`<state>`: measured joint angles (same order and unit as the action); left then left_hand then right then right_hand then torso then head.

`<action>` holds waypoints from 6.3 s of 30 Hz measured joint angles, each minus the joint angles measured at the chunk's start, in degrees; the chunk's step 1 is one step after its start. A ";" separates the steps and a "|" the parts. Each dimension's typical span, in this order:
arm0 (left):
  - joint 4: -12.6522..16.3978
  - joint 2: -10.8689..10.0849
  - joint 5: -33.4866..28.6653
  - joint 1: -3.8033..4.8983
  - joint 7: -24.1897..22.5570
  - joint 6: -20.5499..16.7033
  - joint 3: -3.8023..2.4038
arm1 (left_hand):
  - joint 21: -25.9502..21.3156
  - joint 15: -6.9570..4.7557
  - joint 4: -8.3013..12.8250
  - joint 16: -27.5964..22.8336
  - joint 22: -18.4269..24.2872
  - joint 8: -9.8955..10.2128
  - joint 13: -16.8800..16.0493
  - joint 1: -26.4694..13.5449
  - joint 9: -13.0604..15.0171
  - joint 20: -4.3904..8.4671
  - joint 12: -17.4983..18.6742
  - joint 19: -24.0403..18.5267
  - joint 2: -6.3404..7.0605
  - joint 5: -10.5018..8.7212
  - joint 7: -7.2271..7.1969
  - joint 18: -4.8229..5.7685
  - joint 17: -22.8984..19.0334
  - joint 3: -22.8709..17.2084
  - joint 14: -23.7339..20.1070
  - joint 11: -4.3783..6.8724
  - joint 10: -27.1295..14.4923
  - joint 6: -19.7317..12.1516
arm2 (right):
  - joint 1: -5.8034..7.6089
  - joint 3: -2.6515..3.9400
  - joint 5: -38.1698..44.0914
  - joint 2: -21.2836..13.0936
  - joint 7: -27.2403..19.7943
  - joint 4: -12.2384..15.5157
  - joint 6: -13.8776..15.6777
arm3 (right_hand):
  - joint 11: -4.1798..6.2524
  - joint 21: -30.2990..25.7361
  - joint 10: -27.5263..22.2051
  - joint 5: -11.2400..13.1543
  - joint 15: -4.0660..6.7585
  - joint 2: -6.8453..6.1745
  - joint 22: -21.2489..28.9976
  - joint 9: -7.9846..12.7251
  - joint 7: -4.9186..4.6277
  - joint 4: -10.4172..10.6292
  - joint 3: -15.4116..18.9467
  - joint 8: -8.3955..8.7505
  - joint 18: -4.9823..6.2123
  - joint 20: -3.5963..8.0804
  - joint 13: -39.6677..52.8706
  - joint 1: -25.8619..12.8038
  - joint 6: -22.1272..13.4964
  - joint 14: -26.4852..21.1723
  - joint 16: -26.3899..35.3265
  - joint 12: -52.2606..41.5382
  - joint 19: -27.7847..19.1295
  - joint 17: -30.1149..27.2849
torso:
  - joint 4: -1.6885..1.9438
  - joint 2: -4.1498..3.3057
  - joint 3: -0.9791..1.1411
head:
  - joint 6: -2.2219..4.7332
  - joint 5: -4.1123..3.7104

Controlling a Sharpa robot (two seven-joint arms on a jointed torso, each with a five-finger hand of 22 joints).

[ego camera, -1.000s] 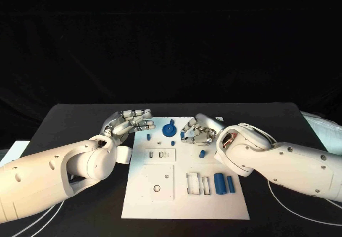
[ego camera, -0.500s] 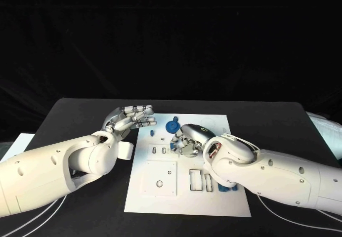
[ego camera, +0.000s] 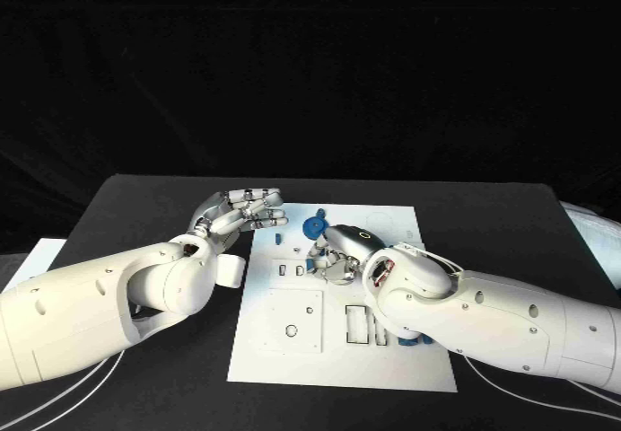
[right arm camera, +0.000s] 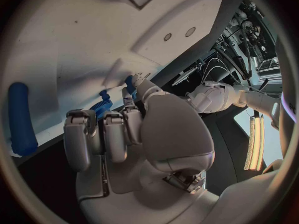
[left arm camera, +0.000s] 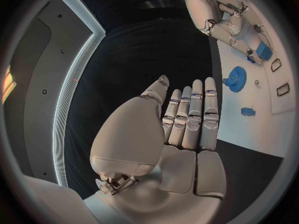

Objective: Assemble the parts on the task board

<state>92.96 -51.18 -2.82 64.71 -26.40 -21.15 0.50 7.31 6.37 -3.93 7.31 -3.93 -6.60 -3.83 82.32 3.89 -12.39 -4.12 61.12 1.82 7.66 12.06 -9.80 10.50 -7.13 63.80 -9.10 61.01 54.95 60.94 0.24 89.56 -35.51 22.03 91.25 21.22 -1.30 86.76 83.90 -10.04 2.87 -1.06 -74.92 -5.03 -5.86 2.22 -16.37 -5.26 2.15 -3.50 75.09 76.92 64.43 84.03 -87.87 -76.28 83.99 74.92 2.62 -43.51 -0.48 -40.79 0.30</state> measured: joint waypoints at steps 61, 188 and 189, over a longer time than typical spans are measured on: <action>0.07 -0.18 -0.07 0.00 0.56 0.58 0.01 | -0.21 0.00 0.47 0.00 0.00 0.23 0.03 0.00 0.01 -0.21 0.34 0.20 0.00 0.00 0.20 0.00 0.08 0.17 0.00 -0.40 -0.40 -0.20 | -0.86 -0.13 1.50 -0.69 0.16 1.17 -0.07 | -1.94 -1.66 -4.00 0.86 -1.46 -4.71 -0.01 0.92 -2.45 1.11 3.17 1.64 0.00 -1.04 -0.16 -4.37 -7.07 0.00 1.22 8.66 0.00 0.01 | -0.01 -0.04 -0.02 | -0.60 0.05; 2.77 0.62 33.03 -0.17 31.95 1.76 0.19 | 72.79 -10.67 -0.96 82.52 -71.02 -26.13 -53.55 -4.52 22.27 10.46 -59.30 22.92 -1.66 -0.40 -9.42 5.81 64.44 11.40 20.26 10.58 11.83 1.83 | -0.29 0.70 3.19 -7.98 -2.81 10.39 7.24 | 0.24 -1.34 -3.24 -0.07 -0.40 -2.08 0.01 -0.12 -0.14 -1.33 -2.46 -0.63 0.00 -0.20 -0.16 -1.91 0.00 0.00 0.54 7.83 0.01 -0.02 | 0.03 -0.14 -0.03 | -1.10 0.42; 2.78 0.66 33.22 -0.17 32.12 1.77 0.19 | 72.79 -10.67 -0.96 82.52 -71.02 -26.13 -53.69 -4.40 22.31 10.46 -59.31 22.92 -1.54 -0.40 -9.42 5.81 64.44 11.39 20.26 10.63 11.88 1.83 | -0.29 0.70 3.25 -7.97 -2.79 10.41 7.27 | 0.32 -1.34 -3.16 -0.07 -0.40 -2.08 -0.01 -0.12 -0.15 -1.33 -2.46 -0.63 0.00 -0.20 -0.16 -1.91 0.01 0.00 0.54 7.83 0.01 -0.02 | 0.03 -0.14 -0.03 | -1.14 0.42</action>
<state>95.74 -50.52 30.39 64.54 5.72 -19.37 0.69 80.09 -4.29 -4.89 89.83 -74.95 -32.73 -57.52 77.92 26.21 -1.94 -63.43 84.04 0.27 7.26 2.63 -3.98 74.94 4.27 84.06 1.53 72.89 56.78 60.64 0.94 92.80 -43.48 19.24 101.65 28.48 -0.99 85.42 80.74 -10.10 2.47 -3.13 -74.92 -5.15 -6.01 0.89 -18.82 -5.89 2.15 -3.70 74.93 75.01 64.44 84.02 -87.33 -68.45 84.00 74.90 2.65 -43.65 -0.52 -41.93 0.73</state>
